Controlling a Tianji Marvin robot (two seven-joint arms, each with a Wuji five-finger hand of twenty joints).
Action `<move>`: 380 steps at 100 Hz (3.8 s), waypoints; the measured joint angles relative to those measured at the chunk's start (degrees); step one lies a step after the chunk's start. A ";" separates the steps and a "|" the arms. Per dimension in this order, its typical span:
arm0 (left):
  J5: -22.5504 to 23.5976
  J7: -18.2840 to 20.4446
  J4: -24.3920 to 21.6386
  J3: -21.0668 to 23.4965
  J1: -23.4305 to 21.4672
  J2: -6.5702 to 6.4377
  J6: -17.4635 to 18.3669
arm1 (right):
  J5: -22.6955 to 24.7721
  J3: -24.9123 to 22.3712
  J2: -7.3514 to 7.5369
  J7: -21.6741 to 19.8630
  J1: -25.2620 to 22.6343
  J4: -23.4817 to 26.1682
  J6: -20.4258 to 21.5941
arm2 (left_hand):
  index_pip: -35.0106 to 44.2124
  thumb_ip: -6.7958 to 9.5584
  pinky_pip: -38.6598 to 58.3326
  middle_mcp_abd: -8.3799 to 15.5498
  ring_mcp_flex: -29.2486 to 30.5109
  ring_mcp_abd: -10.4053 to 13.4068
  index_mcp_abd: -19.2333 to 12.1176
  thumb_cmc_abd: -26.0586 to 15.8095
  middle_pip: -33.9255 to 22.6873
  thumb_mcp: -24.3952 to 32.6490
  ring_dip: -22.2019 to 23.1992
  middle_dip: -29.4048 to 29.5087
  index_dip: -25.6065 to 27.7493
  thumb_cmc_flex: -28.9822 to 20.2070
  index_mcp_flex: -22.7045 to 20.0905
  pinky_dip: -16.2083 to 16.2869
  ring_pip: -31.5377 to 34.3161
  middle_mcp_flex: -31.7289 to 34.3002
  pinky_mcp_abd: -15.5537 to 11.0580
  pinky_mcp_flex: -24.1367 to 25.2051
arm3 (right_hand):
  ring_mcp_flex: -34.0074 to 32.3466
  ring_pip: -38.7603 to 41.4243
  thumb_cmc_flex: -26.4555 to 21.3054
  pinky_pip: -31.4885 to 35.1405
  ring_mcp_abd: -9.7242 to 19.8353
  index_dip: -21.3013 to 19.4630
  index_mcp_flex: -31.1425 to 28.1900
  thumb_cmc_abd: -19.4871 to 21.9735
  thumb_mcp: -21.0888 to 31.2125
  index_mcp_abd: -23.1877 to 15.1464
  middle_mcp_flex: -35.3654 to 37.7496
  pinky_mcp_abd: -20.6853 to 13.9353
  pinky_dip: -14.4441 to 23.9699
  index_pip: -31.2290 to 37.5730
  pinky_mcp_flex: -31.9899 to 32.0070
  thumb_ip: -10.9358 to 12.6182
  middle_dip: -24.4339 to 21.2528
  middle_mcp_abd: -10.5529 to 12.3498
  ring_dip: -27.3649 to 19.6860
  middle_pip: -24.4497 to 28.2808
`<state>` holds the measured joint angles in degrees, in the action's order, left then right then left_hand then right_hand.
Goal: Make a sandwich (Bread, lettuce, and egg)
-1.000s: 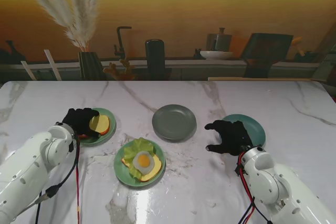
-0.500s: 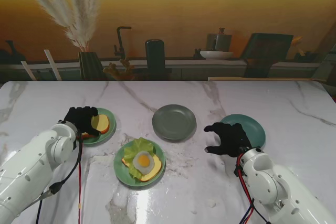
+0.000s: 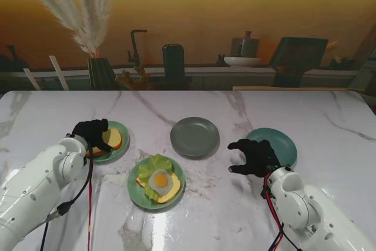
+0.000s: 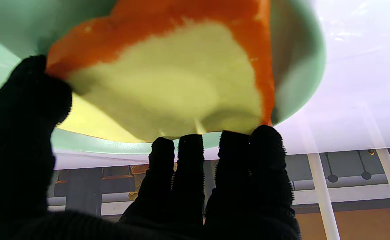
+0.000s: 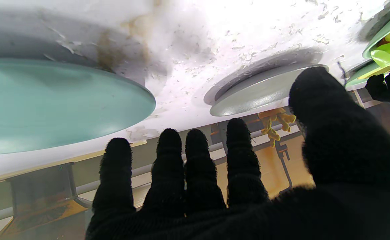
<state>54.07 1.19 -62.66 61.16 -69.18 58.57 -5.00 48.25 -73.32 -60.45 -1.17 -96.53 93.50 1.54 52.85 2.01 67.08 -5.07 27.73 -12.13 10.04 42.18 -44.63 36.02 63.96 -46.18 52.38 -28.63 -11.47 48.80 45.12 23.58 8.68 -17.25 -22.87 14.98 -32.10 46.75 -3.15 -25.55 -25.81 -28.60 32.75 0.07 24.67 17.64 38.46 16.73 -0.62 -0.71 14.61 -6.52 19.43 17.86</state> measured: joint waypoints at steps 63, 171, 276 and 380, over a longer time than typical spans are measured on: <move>-2.06 4.84 1.96 -3.01 3.34 -0.30 -1.20 | -0.84 0.31 -0.03 0.50 0.36 -0.90 -0.38 | -1.02 6.05 -1.80 -0.76 -0.28 1.05 1.49 2.10 -4.55 5.55 -6.29 -4.98 0.26 6.69 -0.55 0.27 -1.16 -0.85 0.64 0.21 | -0.01 0.00 -0.01 0.00 0.00 0.00 -0.01 0.00 0.00 0.00 0.01 0.55 0.00 0.00 0.02 0.00 0.02 0.00 0.03 0.00; -4.35 -2.72 5.96 -1.97 2.65 0.54 2.76 | -3.09 1.45 -0.20 0.53 1.05 -1.88 -2.26 | 17.47 4.44 22.28 4.76 20.82 12.43 -4.67 6.93 -24.22 16.53 17.74 -23.02 23.11 14.56 -16.72 4.01 34.32 22.73 -0.75 -22.82 | -1.15 0.51 -0.73 -0.01 -0.01 0.00 -0.01 0.01 -0.54 0.00 0.60 0.73 0.00 0.00 0.12 0.07 1.35 0.00 0.44 1.13; -13.40 -4.14 -10.31 16.30 -11.83 3.68 4.22 | -3.68 2.17 -0.40 1.16 1.87 -2.98 -2.14 | 19.72 8.02 24.04 5.34 21.51 12.79 -7.40 7.74 -27.10 19.55 18.42 -26.02 24.36 -24.52 -18.58 5.92 35.65 23.44 -0.07 -23.12 | -1.15 0.63 -1.86 -0.01 -0.02 0.00 -0.01 1.44 -1.81 0.00 0.60 0.75 0.00 0.00 0.66 0.10 1.35 0.00 0.45 1.28; -44.54 4.21 -36.75 23.59 -24.84 5.72 -2.43 | -2.88 1.49 -0.73 3.38 1.76 -3.49 -1.60 | 19.72 8.02 23.85 5.38 21.51 12.79 -7.17 7.74 -27.00 20.30 18.42 -26.61 24.09 -24.58 -18.59 5.92 35.57 23.44 0.77 -23.18 | -1.15 1.20 -1.87 0.09 -0.03 0.00 -0.01 2.10 -2.83 0.01 0.56 0.75 -0.21 0.00 0.98 0.10 1.35 -0.01 0.45 1.39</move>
<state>9.53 5.40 -99.41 84.76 -94.02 64.29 -7.43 45.36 -71.83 -61.18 2.20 -94.77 90.01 -0.06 72.57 10.03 90.92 0.31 49.24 0.67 2.87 49.92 -71.63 56.31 82.39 -72.79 76.47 -53.21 -30.07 54.72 80.69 47.02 9.45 -40.43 -24.02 16.17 -33.97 46.84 -3.18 -25.55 -25.83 -26.50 29.92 0.08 25.23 18.38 38.25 16.73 0.36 -0.61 15.96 -6.53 19.87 19.25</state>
